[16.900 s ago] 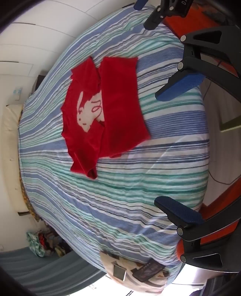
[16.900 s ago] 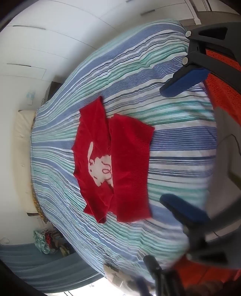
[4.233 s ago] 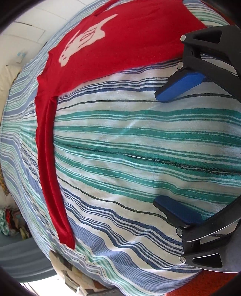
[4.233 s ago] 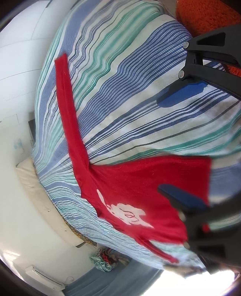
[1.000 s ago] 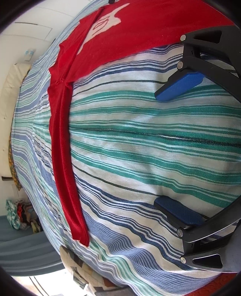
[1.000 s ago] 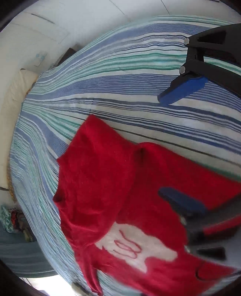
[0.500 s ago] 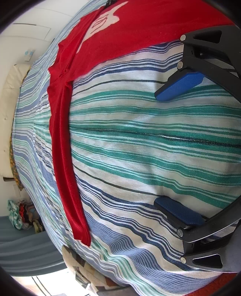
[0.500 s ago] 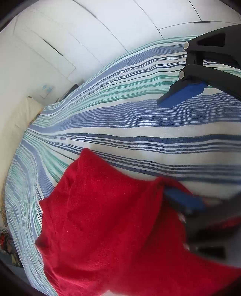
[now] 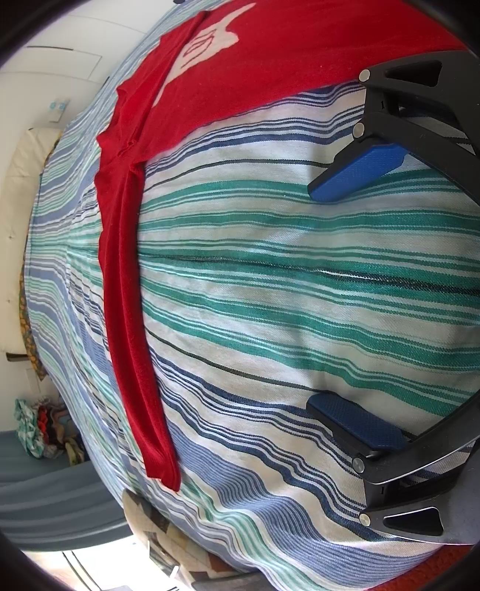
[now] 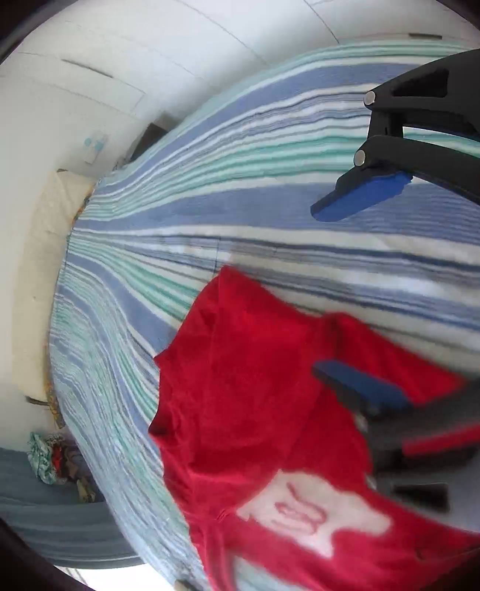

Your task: Fold small clothes

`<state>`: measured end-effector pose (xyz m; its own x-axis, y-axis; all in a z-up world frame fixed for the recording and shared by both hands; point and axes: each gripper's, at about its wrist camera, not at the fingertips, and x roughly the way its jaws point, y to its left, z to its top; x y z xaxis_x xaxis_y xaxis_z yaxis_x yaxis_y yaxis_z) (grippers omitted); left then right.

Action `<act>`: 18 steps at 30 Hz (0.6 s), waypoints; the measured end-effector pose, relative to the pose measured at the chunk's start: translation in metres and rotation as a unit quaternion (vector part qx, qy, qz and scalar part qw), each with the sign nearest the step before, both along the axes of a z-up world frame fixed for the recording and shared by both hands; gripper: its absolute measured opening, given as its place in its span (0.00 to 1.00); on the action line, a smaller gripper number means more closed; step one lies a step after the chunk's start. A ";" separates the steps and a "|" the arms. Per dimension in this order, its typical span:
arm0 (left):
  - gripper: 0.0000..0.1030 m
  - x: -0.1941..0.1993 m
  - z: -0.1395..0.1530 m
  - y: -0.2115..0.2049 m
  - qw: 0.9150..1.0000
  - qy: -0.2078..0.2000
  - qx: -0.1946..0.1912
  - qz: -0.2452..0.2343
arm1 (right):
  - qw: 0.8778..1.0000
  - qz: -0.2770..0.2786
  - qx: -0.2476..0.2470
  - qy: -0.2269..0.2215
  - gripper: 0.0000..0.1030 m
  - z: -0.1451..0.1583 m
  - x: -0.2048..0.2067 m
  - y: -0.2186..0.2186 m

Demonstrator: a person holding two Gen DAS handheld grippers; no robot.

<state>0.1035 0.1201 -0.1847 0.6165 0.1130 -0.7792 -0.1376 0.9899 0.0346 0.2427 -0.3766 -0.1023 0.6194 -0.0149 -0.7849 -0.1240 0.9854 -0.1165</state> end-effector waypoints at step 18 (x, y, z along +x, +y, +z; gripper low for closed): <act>1.00 -0.001 -0.001 -0.002 1.000 -0.003 0.005 0.002 | 0.979 -0.171 0.106 -0.017 0.85 -0.013 -0.091 -0.040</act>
<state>0.1029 0.1181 -0.1857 0.6211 0.1233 -0.7740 -0.1427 0.9888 0.0430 0.1517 -0.4162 -0.1155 0.6326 -0.0643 -0.7718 0.2179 0.9711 0.0977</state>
